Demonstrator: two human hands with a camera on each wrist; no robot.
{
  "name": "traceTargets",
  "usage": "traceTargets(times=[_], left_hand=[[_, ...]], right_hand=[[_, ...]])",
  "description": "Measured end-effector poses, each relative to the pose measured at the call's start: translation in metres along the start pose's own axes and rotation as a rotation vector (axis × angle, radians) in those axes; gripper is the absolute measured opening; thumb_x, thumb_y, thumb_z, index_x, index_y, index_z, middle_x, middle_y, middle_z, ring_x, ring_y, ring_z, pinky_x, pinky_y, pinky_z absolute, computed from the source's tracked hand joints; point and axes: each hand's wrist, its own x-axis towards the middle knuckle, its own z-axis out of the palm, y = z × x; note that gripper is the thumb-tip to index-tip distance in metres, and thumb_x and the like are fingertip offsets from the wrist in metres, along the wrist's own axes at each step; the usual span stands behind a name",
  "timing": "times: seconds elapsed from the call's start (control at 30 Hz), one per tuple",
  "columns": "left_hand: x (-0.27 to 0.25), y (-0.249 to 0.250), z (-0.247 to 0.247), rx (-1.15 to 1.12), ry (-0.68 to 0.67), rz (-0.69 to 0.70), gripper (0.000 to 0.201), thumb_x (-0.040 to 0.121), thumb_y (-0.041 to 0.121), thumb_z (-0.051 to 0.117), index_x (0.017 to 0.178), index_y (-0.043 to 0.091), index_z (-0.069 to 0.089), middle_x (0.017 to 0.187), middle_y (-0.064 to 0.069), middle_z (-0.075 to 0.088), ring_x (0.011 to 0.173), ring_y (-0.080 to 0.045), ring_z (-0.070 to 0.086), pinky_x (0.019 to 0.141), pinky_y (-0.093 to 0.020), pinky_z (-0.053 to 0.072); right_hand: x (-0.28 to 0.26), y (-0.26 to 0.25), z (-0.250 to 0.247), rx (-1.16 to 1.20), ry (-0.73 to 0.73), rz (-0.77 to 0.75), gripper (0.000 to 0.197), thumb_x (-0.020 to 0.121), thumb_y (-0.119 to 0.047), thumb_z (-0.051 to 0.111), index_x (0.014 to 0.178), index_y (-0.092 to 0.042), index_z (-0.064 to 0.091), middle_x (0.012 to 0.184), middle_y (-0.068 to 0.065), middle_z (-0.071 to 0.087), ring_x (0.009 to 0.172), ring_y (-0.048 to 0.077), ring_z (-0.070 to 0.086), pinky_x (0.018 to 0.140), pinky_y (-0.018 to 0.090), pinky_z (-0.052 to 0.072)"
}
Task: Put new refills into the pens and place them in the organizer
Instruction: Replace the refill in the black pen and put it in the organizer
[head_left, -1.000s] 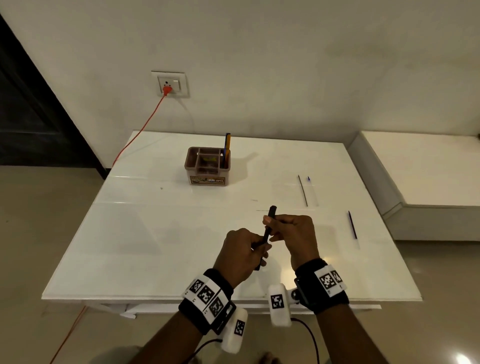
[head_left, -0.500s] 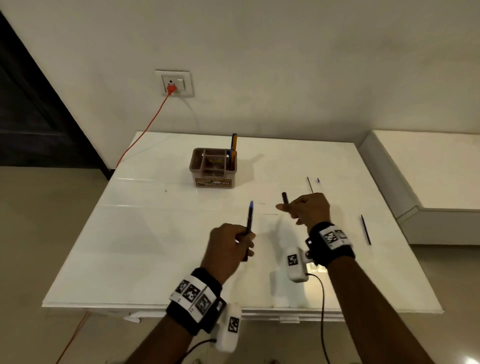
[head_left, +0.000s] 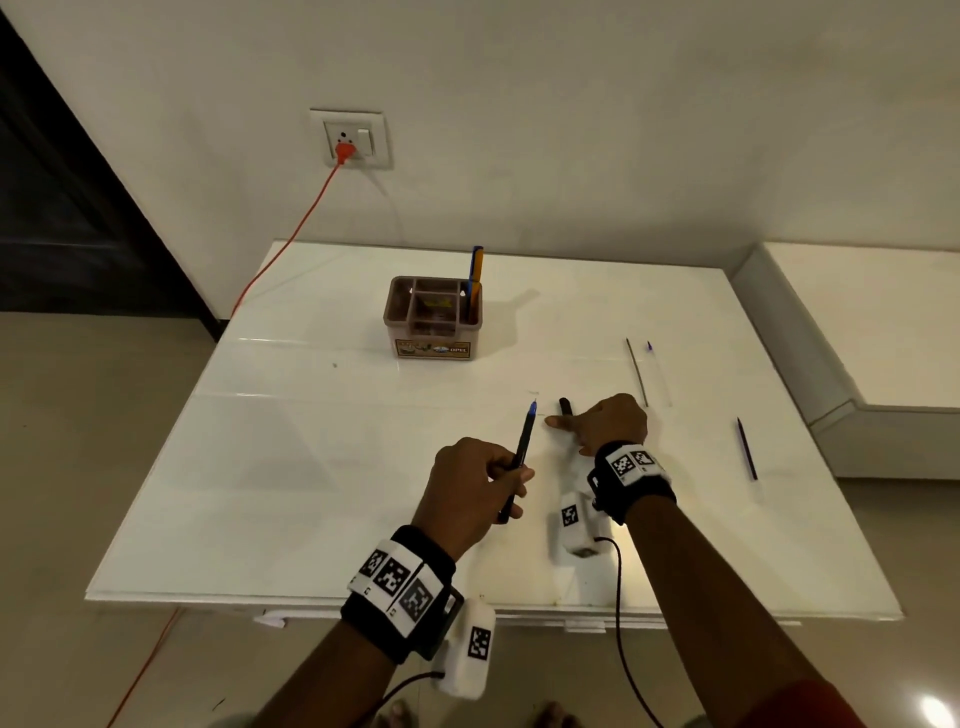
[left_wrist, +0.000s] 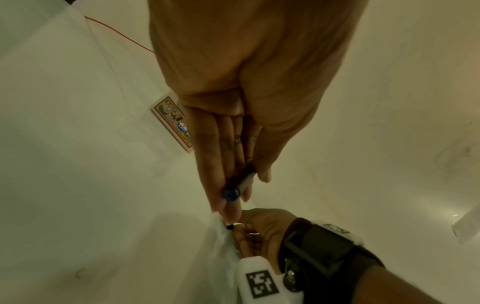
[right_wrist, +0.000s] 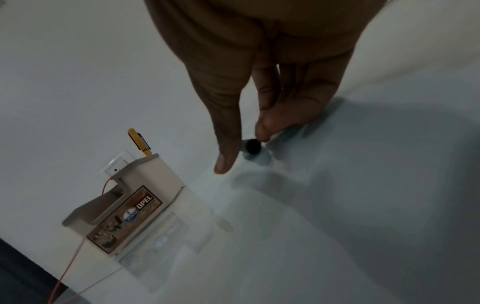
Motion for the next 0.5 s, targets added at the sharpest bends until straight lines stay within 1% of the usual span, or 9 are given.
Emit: traceTargets(times=[0.07, 0.13, 0.17, 0.23, 0.3, 0.37, 0.43, 0.5], left_hand=[[0.0, 0.001, 0.0, -0.005, -0.003, 0.006, 0.012, 0.091, 0.017, 0.075, 0.09, 0.005, 0.077, 0.074, -0.011, 0.076, 0.062, -0.029, 0.077, 0.06, -0.036, 0.064], [0.0, 0.003, 0.001, -0.001, -0.005, 0.011, 0.013, 0.091, 0.017, 0.075, 0.091, 0.005, 0.077, 0.075, -0.011, 0.076, 0.062, -0.028, 0.077, 0.06, -0.037, 0.064], [0.0, 0.004, 0.002, 0.001, -0.006, 0.013, 0.013, 0.091, 0.018, 0.075, 0.091, 0.005, 0.077, 0.075, -0.012, 0.076, 0.062, -0.028, 0.077, 0.061, -0.038, 0.065], [-0.001, 0.005, 0.004, 0.0, -0.011, 0.013, 0.012, 0.091, 0.017, 0.075, 0.092, 0.005, 0.077, 0.076, -0.012, 0.076, 0.063, -0.03, 0.076, 0.064, -0.043, 0.065], [-0.002, 0.006, 0.007, 0.004, -0.021, 0.017, 0.013, 0.092, 0.019, 0.073, 0.093, 0.006, 0.077, 0.077, -0.012, 0.077, 0.063, -0.031, 0.076, 0.065, -0.045, 0.064], [-0.003, 0.006, 0.01, 0.045, -0.04, 0.044, 0.015, 0.095, 0.022, 0.071, 0.097, 0.008, 0.076, 0.078, -0.009, 0.077, 0.063, -0.028, 0.076, 0.065, -0.044, 0.064], [-0.005, 0.006, 0.014, 0.092, -0.053, 0.076, 0.017, 0.096, 0.024, 0.068, 0.101, 0.01, 0.077, 0.078, -0.006, 0.078, 0.063, -0.023, 0.076, 0.065, -0.042, 0.065], [-0.006, 0.007, 0.016, 0.087, -0.053, 0.089, 0.018, 0.096, 0.025, 0.068, 0.102, 0.011, 0.078, 0.078, -0.005, 0.078, 0.062, -0.021, 0.076, 0.065, -0.041, 0.065]], right_hand=[[-0.009, -0.003, -0.007, 0.021, -0.005, -0.042, 0.06, 0.052, -0.054, 0.097, 0.062, -0.001, 0.07, 0.068, 0.016, 0.076, 0.067, 0.031, 0.077, 0.072, 0.042, 0.064], [-0.023, -0.007, -0.018, 0.14, 0.061, -0.124, 0.053, 0.061, -0.045, 0.096, 0.061, 0.0, 0.068, 0.068, 0.019, 0.074, 0.067, 0.035, 0.075, 0.068, 0.046, 0.064], [-0.033, -0.009, -0.024, 0.235, 0.087, -0.155, 0.049, 0.066, -0.04, 0.094, 0.064, 0.001, 0.067, 0.07, 0.019, 0.074, 0.065, 0.034, 0.074, 0.063, 0.044, 0.063], [-0.064, -0.011, -0.034, 0.394, 0.064, -0.184, 0.045, 0.073, -0.039, 0.09, 0.076, 0.001, 0.07, 0.073, 0.015, 0.075, 0.063, 0.024, 0.071, 0.054, 0.032, 0.057], [-0.098, -0.008, -0.037, 0.484, -0.024, -0.23, 0.041, 0.073, -0.04, 0.089, 0.08, -0.003, 0.074, 0.074, 0.009, 0.077, 0.062, 0.016, 0.07, 0.052, 0.027, 0.053], [-0.12, -0.003, -0.032, 0.533, -0.075, -0.263, 0.035, 0.071, -0.036, 0.091, 0.08, -0.005, 0.076, 0.076, 0.01, 0.077, 0.064, 0.017, 0.071, 0.054, 0.026, 0.053], [-0.123, 0.002, -0.025, 0.551, -0.055, -0.282, 0.032, 0.068, -0.029, 0.094, 0.079, -0.005, 0.076, 0.074, 0.013, 0.075, 0.064, 0.018, 0.07, 0.054, 0.026, 0.053], [-0.117, 0.002, -0.021, 0.577, -0.036, -0.28, 0.031, 0.065, -0.021, 0.095, 0.077, -0.001, 0.075, 0.073, 0.016, 0.074, 0.063, 0.016, 0.068, 0.052, 0.025, 0.052]])
